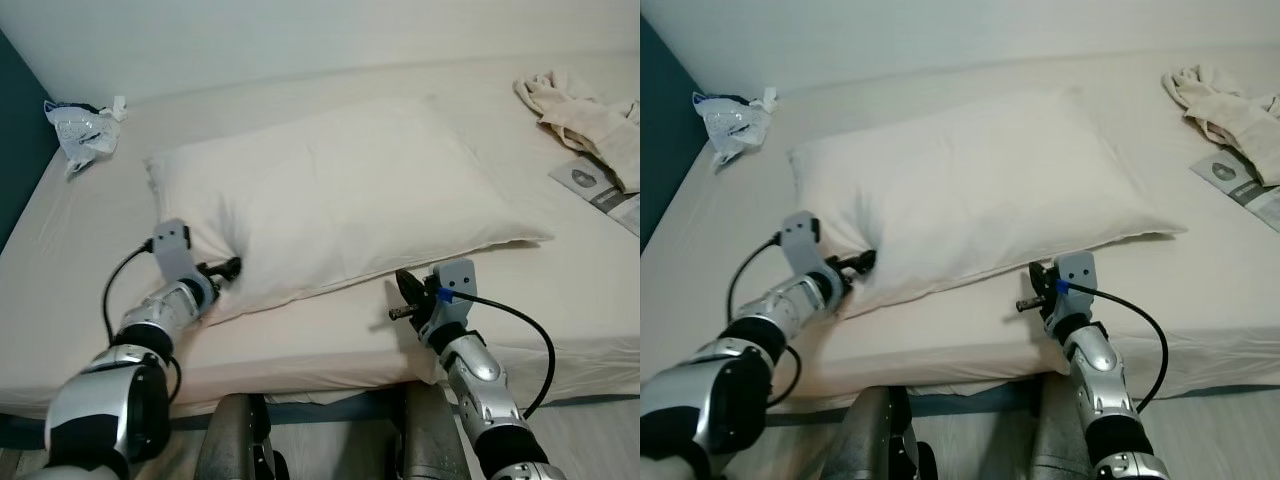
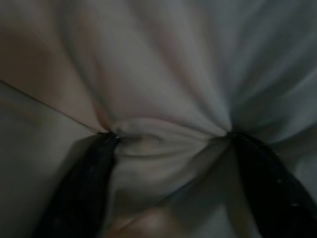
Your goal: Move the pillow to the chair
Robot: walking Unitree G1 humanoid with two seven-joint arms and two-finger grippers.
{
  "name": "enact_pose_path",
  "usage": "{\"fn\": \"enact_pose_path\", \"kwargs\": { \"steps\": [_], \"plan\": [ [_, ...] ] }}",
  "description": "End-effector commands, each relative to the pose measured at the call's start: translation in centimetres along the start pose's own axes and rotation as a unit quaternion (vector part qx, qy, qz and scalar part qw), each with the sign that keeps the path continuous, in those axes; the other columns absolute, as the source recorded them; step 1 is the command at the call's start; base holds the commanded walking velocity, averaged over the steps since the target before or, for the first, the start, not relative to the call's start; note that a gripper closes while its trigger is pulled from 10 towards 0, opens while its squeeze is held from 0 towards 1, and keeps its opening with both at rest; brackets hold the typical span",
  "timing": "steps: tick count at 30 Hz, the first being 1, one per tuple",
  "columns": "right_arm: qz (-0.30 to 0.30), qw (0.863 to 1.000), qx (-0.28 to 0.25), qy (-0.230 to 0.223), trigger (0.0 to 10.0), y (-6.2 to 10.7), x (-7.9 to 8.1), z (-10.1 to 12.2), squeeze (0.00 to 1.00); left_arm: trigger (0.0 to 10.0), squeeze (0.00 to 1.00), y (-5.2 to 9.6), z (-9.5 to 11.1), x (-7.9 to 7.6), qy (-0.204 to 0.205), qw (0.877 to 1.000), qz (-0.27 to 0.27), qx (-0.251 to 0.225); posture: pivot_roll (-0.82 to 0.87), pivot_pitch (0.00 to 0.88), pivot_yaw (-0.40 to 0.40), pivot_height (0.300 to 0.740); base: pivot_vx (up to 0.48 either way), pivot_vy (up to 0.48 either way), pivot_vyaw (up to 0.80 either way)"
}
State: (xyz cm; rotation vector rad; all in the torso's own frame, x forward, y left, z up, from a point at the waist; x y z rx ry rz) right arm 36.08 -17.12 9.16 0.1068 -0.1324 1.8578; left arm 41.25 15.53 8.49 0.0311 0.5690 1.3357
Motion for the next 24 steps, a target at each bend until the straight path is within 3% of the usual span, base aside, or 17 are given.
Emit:
{"fn": "enact_pose_path", "kwargs": {
  "steps": [1,2,11,14,17,20,21,23,24],
  "plan": [
    [-0.003,1.0,0.008,-0.013,10.0,0.4,0.2,-0.7,0.0,4.7,0.0,-0.2,-1.7,-1.7,0.024,0.998,-0.042,0.027,-0.08,0.241,0.112,0.587,0.0,0.0,0.0],
    [-0.004,1.0,0.007,-0.013,10.0,0.3,0.2,-0.6,0.0,0.0,0.0,-0.4,-1.6,-2.2,0.029,0.998,-0.053,0.021,-0.08,0.236,0.112,0.587,0.0,0.0,0.0],
    [-0.021,0.999,0.001,-0.034,10.0,-0.6,-0.3,0.1,0.0,0.0,0.0,-0.5,-0.6,-3.3,0.045,0.996,-0.083,0.001,-0.07,0.188,0.114,0.587,0.0,0.0,0.0],
    [-0.036,0.996,0.073,-0.031,10.0,-1.0,-0.8,-1.6,0.0,0.0,0.0,-0.4,-0.4,-3.0,0.032,0.996,-0.085,0.005,-0.07,0.182,0.112,0.587,0.0,0.0,0.0],
    [-0.036,0.996,0.077,-0.039,10.0,-1.2,-0.8,-1.6,0.0,0.0,0.0,-0.3,-0.3,-2.8,0.033,0.995,-0.09,0.008,-0.07,0.17,0.11,0.587,0.0,0.0,0.0],
    [0.01,0.989,-0.027,-0.143,10.0,-3.5,0.4,3.7,0.0,0.0,0.0,0.2,1.3,-2.1,0.02,0.993,-0.113,0.015,-0.08,0.158,0.102,0.587,0.0,0.0,0.0],
    [0.01,0.989,-0.027,-0.143,10.0,-3.5,0.4,3.7,0.0,0.0,0.0,0.2,1.3,-2.1,0.02,0.993,-0.113,0.015,-0.08,0.158,0.102,0.587,0.0,0.0,0.0],
    [0.075,0.972,-0.114,-0.192,10.0,-4.4,1.5,9.1,0.0,0.0,0.0,0.7,4.8,-1.4,0.055,0.991,-0.114,-0.032,-0.08,0.155,0.095,0.587,0.0,0.0,0.0],
    [0.091,0.966,-0.134,-0.201,10.0,-4.6,1.7,10.5,0.0,0.0,0.0,1.0,6.2,-1.0,0.066,0.99,-0.116,-0.051,-0.08,0.153,0.094,0.587,0.0,0.0,0.0]
  ]
}}
Point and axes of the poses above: a point about 5 cm out from each wrist's last joint towards the gripper, its own y axis pointing back from the gripper into the wrist, its own z axis along the axis of the wrist's last joint, x = y × z, the point moved 4 cm from there along -y, pointing out of the wrist towards the gripper, and after that the axes turned 10 degrees about -y, right-handed, at the moved point
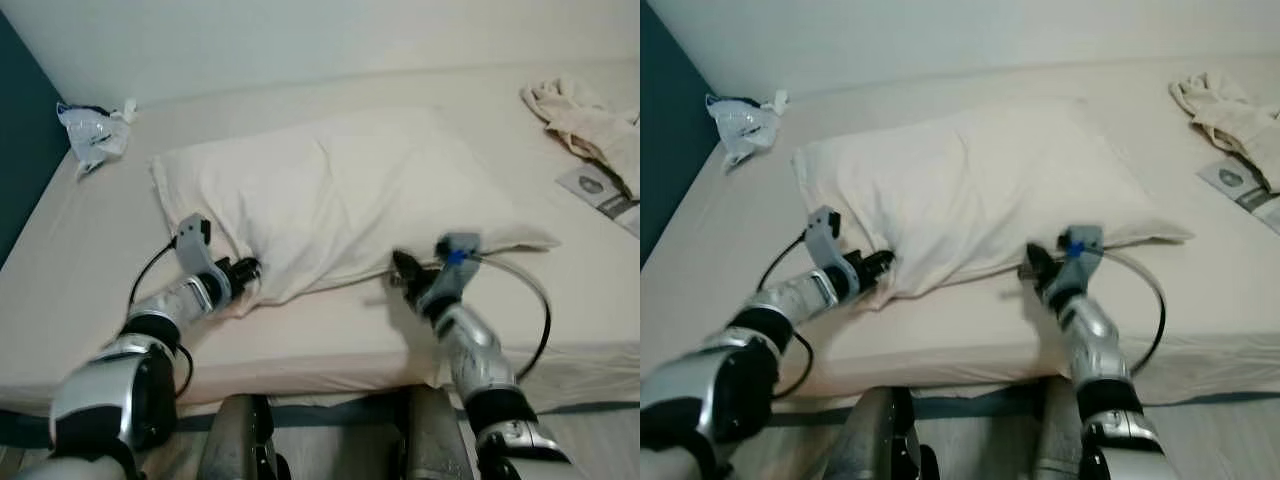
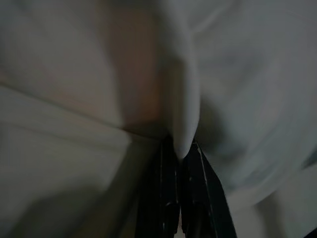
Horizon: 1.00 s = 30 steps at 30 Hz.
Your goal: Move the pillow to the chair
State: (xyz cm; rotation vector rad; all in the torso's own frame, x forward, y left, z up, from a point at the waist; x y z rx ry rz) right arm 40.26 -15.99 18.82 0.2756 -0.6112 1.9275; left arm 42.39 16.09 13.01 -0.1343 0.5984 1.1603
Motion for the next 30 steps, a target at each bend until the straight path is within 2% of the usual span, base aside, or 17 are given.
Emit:
{"fn": "enact_pose_path", "kwargs": {
  "steps": [1,3,4,6,8,11,13,14,15,16,17,18,19,21,25,26,30],
  "plan": [
    [0.03,0.999,-0.022,-0.023,10.0,-0.4,0.9,1.4,0.0,0.0,0.0,0.5,2.8,-0.2,0.023,0.999,-0.022,-0.041,-0.08,0.15,0.092,0.587,0.0,0.0,0.0],
    [0.008,1.0,0.01,0.021,10.0,-0.3,-0.1,0.4,0.0,0.0,0.0,0.9,3.5,0.0,0.016,0.998,-0.038,-0.042,-0.07,0.143,0.087,0.587,0.0,0.0,0.0],
    [-0.022,0.996,0.053,0.063,10.0,0.5,-1.3,-1.5,0.0,0.0,0.0,1.3,2.2,0.0,-0.052,0.996,-0.068,0.005,-0.07,0.139,0.082,0.587,0.0,0.0,0.0],
    [-0.036,0.996,0.06,0.061,10.0,1.1,-1.8,-2.3,0.0,0.0,0.0,1.8,0.4,0.1,-0.097,0.989,-0.098,0.057,-0.07,0.138,0.077,0.587,0.0,0.0,0.0],
    [-0.044,0.997,0.04,0.044,10.0,1.6,-1.8,-2.1,0.0,0.0,0.0,2.5,-1.5,0.2,-0.107,0.98,-0.134,0.104,-0.06,0.136,0.075,0.587,0.0,0.0,0.0],
    [-0.062,0.997,0.03,0.044,10.0,2.1,-2.5,-1.6,0.0,0.0,0.0,3.2,-1.8,0.2,-0.1,0.974,-0.166,0.116,-0.07,0.137,0.073,0.587,0.0,0.0,0.0],
    [-0.096,0.994,0.024,0.049,10.0,2.6,-4.0,-0.8,0.0,0.0,0.0,3.9,-1.4,-0.1,-0.106,0.966,-0.203,0.121,-0.07,0.139,0.068,0.587,0.0,0.0,0.0],
    [-0.115,0.991,0.024,0.056,10.0,3.0,-5.0,-0.5,0.0,0.0,0.0,4.5,-1.3,-0.2,-0.129,0.955,-0.23,0.14,-0.06,0.138,0.067,0.587,0.0,0.0,0.0],
    [-0.115,0.991,0.024,0.056,10.0,3.0,-5.0,-0.5,0.0,0.0,0.0,4.5,-1.3,-0.2,-0.129,0.955,-0.23,0.14,-0.06,0.138,0.067,0.587,0.0,0.0,0.0],
    [-0.14,0.987,0.031,0.071,10.0,3.6,-6.4,0.0,0.0,0.0,0.0,5.7,-1.4,0.1,-0.183,0.928,-0.267,0.186,-0.06,0.142,0.067,0.587,0.0,0.0,0.0],
    [-0.14,0.987,0.031,0.071,10.0,3.6,-6.4,0.0,0.0,0.0,0.0,5.7,-1.4,0.1,-0.183,0.928,-0.267,0.186,-0.06,0.142,0.067,0.587,0.0,0.0,0.0],
    [-0.157,0.983,0.037,0.09,10.0,4.3,-7.6,0.5,0.0,0.0,0.0,7.2,-0.9,0.7,-0.238,0.894,-0.297,0.237,-0.06,0.142,0.067,0.587,0.0,0.0,0.0],
    [-0.163,0.981,0.037,0.095,10.0,4.5,-7.9,0.7,0.0,0.0,0.0,7.7,-0.6,0.8,-0.252,0.884,-0.303,0.251,-0.06,0.142,0.067,0.587,0.0,0.0,0.0],
    [-0.173,0.979,0.036,0.1,10.0,5.0,-8.5,1.1,0.0,0.0,0.0,8.4,0.2,1.4,-0.284,0.87,-0.298,0.273,-0.06,0.146,0.07,0.587,0.0,0.0,0.0],
    [-0.192,0.975,0.034,0.111,10.0,5.8,-9.4,1.7,0.0,0.0,0.0,10.1,1.5,3.9,-0.382,0.817,-0.242,0.357,-0.06,0.15,0.073,0.587,0.0,0.0,0.0],
    [-0.195,0.974,0.033,0.112,10.0,5.9,-9.6,1.7,0.0,0.0,0.0,10.2,1.7,4.2,-0.391,0.813,-0.233,0.363,-0.06,0.15,0.073,0.587,0.0,0.0,0.0],
    [-0.21,0.971,0.028,0.114,10.0,6.2,-10.0,1.9,0.0,0.0,0.0,9.6,3.3,4.6,-0.419,0.825,-0.182,0.333,-0.06,0.151,0.074,0.587,0.0,0.0,0.0]
  ]
}}
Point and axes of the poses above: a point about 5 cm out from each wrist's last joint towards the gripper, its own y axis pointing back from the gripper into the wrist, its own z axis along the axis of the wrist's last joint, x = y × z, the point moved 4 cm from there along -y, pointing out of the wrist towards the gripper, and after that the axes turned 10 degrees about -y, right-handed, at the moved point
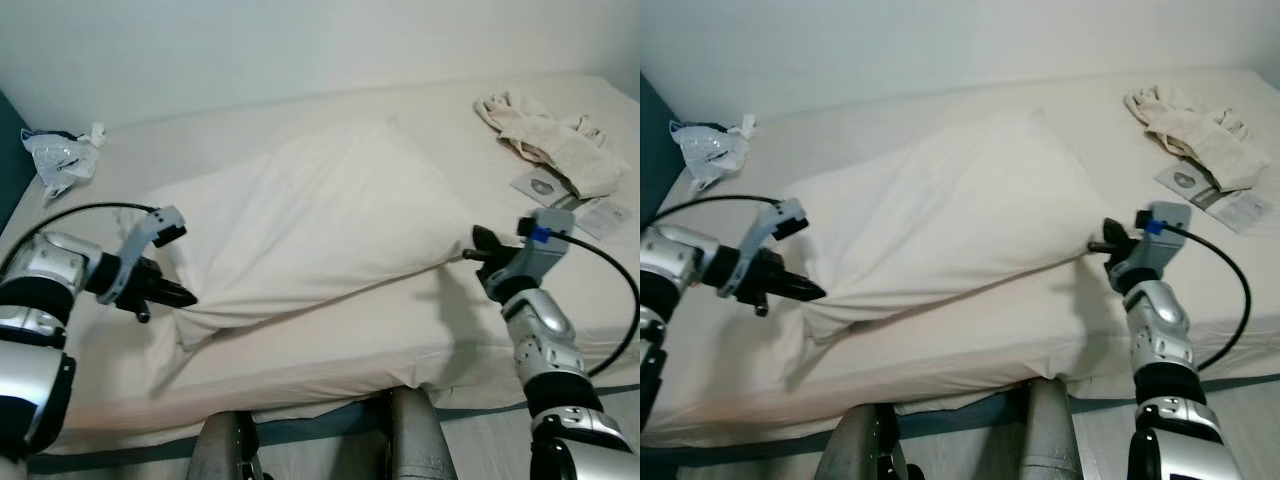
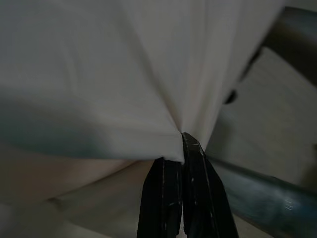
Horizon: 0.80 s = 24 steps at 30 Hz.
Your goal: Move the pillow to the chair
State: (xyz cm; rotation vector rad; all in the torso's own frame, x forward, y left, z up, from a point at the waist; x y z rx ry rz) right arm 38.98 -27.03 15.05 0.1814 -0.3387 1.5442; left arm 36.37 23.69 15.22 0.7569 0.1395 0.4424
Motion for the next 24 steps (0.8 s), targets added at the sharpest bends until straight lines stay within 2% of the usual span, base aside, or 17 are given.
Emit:
{"fn": "enact_pose_path", "kwargs": {
  "steps": [1,3,7,9,11,12,13,14,15,16,17,21,23,24],
  "plan": [
    [-0.008,1.0,0.011,0.003,10.0,0.3,-0.2,-0.9,0.0,0.0,0.0,1.2,-0.9,1.2,-0.009,0.998,0.058,0.035,-0.06,0.152,0.074,0.587,0.0,0.0,0.0],
    [-0.011,1.0,0.006,-0.001,10.0,0.2,-0.2,-0.9,0.0,0.0,0.0,1.3,-1.3,2.8,-0.002,0.988,0.151,0.03,-0.06,0.154,0.074,0.587,0.0,0.0,0.0],
    [-0.01,1.0,0.005,-0.003,10.0,0.2,-0.1,-1.0,0.0,0.0,0.0,1.2,-1.6,3.2,-0.008,0.982,0.185,0.032,-0.06,0.156,0.075,0.587,0.0,0.0,0.0],
    [-0.006,1.0,0.006,-0.006,10.0,0.1,0.3,-1.2,0.0,0.0,0.0,1.2,-1.8,4.2,-0.005,0.967,0.252,0.027,-0.06,0.157,0.071,0.587,0.0,0.0,0.0],
    [-0.001,1.0,0.008,-0.009,10.0,0.1,0.7,-1.6,0.0,0.0,0.0,1.2,-1.7,5.1,0.029,0.948,0.318,0.002,-0.06,0.157,0.069,0.587,0.0,0.0,0.0],
    [0.004,1.0,0.011,-0.013,10.0,0.1,1.2,-1.9,0.0,10.0,0.0,0.8,-1.4,5.2,0.077,0.94,0.331,-0.04,-0.07,0.16,0.067,0.587,0.0,0.0,0.0],
    [0.004,1.0,0.011,-0.013,10.0,0.1,1.2,-1.9,0.0,10.0,0.0,0.8,-1.4,5.2,0.077,0.94,0.331,-0.04,-0.07,0.16,0.067,0.587,0.0,0.0,0.0],
    [0.011,1.0,0.015,-0.015,10.0,0.0,1.7,-2.2,0.0,10.0,0.35,0.4,-1.0,5.0,0.111,0.939,0.314,-0.084,-0.07,0.161,0.068,0.587,0.0,0.0,0.0],
    [0.014,1.0,0.017,-0.015,10.0,0.0,1.9,-2.3,0.0,10.0,0.73,0.4,-0.8,4.9,0.115,0.94,0.308,-0.093,-0.07,0.161,0.068,0.587,0.0,0.0,0.0],
    [0.014,1.0,0.017,-0.015,10.0,0.0,1.9,-2.3,0.0,10.0,0.73,0.4,-0.8,4.9,0.115,0.94,0.308,-0.093,-0.07,0.161,0.068,0.587,0.0,0.0,0.0],
    [0.018,1.0,0.02,-0.015,10.0,0.0,2.1,-2.5,0.0,10.0,1.0,0.4,-0.8,4.8,0.118,0.942,0.298,-0.095,-0.07,0.161,0.066,0.587,0.0,0.0,0.0],
    [0.023,0.999,0.03,-0.008,10.0,0.1,2.2,-3.1,0.0,10.0,1.0,1.0,-0.4,4.9,0.118,0.943,0.294,-0.106,-0.06,0.163,0.065,0.587,0.0,0.0,0.0],
    [0.023,0.999,0.032,-0.008,10.0,0.3,2.1,-3.3,0.0,10.0,1.0,2.1,0.4,5.6,0.13,0.93,0.318,-0.133,-0.06,0.165,0.066,0.587,0.0,0.0,0.0],
    [0.023,0.999,0.032,-0.008,10.0,0.3,2.1,-3.3,0.0,10.0,1.0,2.1,0.4,5.6,0.13,0.93,0.318,-0.133,-0.06,0.165,0.066,0.587,0.0,0.0,0.0]
  ]
}}
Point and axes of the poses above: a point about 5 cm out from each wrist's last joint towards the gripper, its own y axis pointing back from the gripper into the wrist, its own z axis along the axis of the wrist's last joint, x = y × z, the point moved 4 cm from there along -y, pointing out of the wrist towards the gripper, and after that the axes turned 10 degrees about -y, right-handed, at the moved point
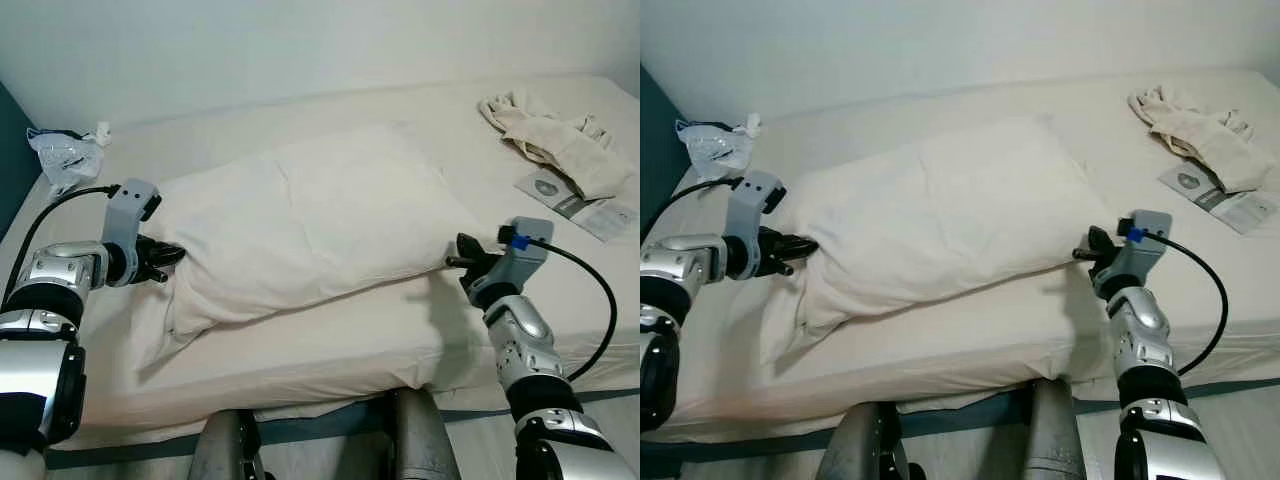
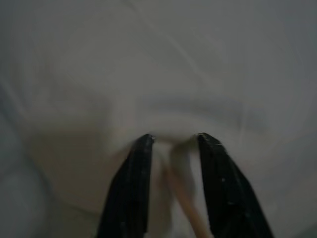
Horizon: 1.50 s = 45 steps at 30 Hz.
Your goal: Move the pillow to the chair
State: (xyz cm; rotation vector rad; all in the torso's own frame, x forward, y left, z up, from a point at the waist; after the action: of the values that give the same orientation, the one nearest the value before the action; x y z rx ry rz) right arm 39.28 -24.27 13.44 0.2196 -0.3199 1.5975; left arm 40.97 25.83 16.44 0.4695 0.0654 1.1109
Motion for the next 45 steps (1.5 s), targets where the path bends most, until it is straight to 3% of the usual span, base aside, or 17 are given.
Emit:
{"fn": "enact_pose_path", "kwargs": {
  "steps": [1,5,8,9,10,11,12,15,16,21,23,31,32,37,40,41,45],
  "plan": [
    [-0.002,1.0,0.009,-0.003,10.0,0.4,-0.1,-0.9,0.0,10.0,1.0,1.1,1.0,2.1,0.032,0.998,0.053,-0.023,-0.06,0.165,0.068,0.587,0.0,0.0,0.0],
    [-0.006,1.0,0.006,-0.006,10.0,0.5,-0.1,-1.0,0.0,10.0,1.0,1.1,1.5,3.4,0.056,0.989,0.136,-0.035,-0.05,0.171,0.072,0.587,0.0,0.0,0.0],
    [-0.008,1.0,0.005,-0.011,10.0,0.5,0.0,-1.2,0.0,10.0,1.0,0.7,0.7,3.7,0.016,0.98,0.199,-0.012,-0.05,0.181,0.075,0.587,0.0,0.0,0.0],
    [-0.008,1.0,0.005,-0.012,10.0,0.5,0.1,-1.3,0.0,10.0,0.89,0.6,0.5,3.6,0.027,0.977,0.213,-0.015,-0.05,0.183,0.078,0.587,0.0,0.0,0.0],
    [-0.008,1.0,0.006,-0.013,10.0,0.6,0.2,-1.4,0.0,10.0,0.11,0.4,0.2,3.5,0.045,0.974,0.222,-0.018,-0.06,0.187,0.08,0.587,0.0,0.0,0.0],
    [-0.008,1.0,0.006,-0.013,10.0,0.6,0.2,-1.4,0.0,10.0,0.11,0.4,0.2,3.5,0.045,0.974,0.222,-0.018,-0.06,0.187,0.08,0.587,0.0,0.0,0.0],
    [-0.007,1.0,0.008,-0.013,10.0,0.6,0.3,-1.6,0.0,10.0,0.0,0.2,-0.3,3.4,0.08,0.968,0.239,-0.019,-0.06,0.192,0.083,0.587,0.0,0.0,0.0],
    [-0.005,1.0,0.011,-0.017,10.0,0.8,0.7,-2.1,0.0,10.0,0.0,-1.3,-2.6,1.2,0.15,0.963,0.225,0.013,-0.07,0.205,0.092,0.587,0.0,0.0,0.0],
    [-0.005,1.0,0.011,-0.018,10.0,0.8,0.7,-2.2,0.0,10.0,1.0,-1.7,-2.9,0.6,0.16,0.963,0.214,0.019,-0.07,0.206,0.093,0.587,0.0,0.0,0.0],
    [-0.004,1.0,0.011,-0.02,10.0,0.9,0.9,-2.4,0.0,10.0,1.0,-2.5,-3.0,-0.7,0.241,0.952,0.187,-0.001,-0.07,0.215,0.106,0.587,0.0,0.0,0.0],
    [-0.002,1.0,0.012,-0.024,10.0,1.1,1.2,-2.7,0.0,10.0,1.0,-3.3,-2.5,-1.9,0.33,0.929,0.165,-0.034,-0.08,0.221,0.117,0.587,0.0,0.0,0.0],
    [-0.007,0.999,0.012,-0.03,10.0,1.4,1.1,-3.1,0.0,10.0,1.0,-4.3,-3.5,-3.8,0.341,0.927,0.159,-0.009,-0.08,0.229,0.124,0.587,0.0,0.0,0.0],
    [-0.007,0.999,0.012,-0.03,10.0,1.5,1.1,-3.1,0.0,10.0,0.0,-4.5,-3.8,-4.2,0.342,0.927,0.155,-0.002,-0.08,0.231,0.125,0.587,0.0,0.0,0.0],
    [-0.007,0.999,0.015,-0.031,10.0,1.6,1.2,-3.3,0.0,10.0,0.0,-5.4,-5.5,-6.8,0.269,0.954,0.123,0.051,-0.08,0.23,0.127,0.587,0.0,0.0,0.0],
    [-0.005,0.999,0.016,-0.034,10.0,1.6,1.5,-3.4,0.0,10.0,0.0,-6.6,-5.8,-10.3,0.209,0.975,0.049,0.065,-0.08,0.23,0.127,0.587,0.0,0.0,0.0],
    [-0.004,0.999,0.015,-0.034,10.0,1.5,1.6,-3.4,0.0,0.7,0.0,-7.0,-5.6,-11.4,0.213,0.975,0.023,0.059,-0.08,0.23,0.127,0.587,0.0,0.0,0.0],
    [-0.003,0.999,0.013,-0.035,10.0,1.5,1.8,-3.3,0.0,0.0,0.0,-7.5,-4.7,-12.8,0.25,0.968,-0.009,0.04,-0.09,0.23,0.13,0.587,0.0,0.0,0.0]
  ]
}}
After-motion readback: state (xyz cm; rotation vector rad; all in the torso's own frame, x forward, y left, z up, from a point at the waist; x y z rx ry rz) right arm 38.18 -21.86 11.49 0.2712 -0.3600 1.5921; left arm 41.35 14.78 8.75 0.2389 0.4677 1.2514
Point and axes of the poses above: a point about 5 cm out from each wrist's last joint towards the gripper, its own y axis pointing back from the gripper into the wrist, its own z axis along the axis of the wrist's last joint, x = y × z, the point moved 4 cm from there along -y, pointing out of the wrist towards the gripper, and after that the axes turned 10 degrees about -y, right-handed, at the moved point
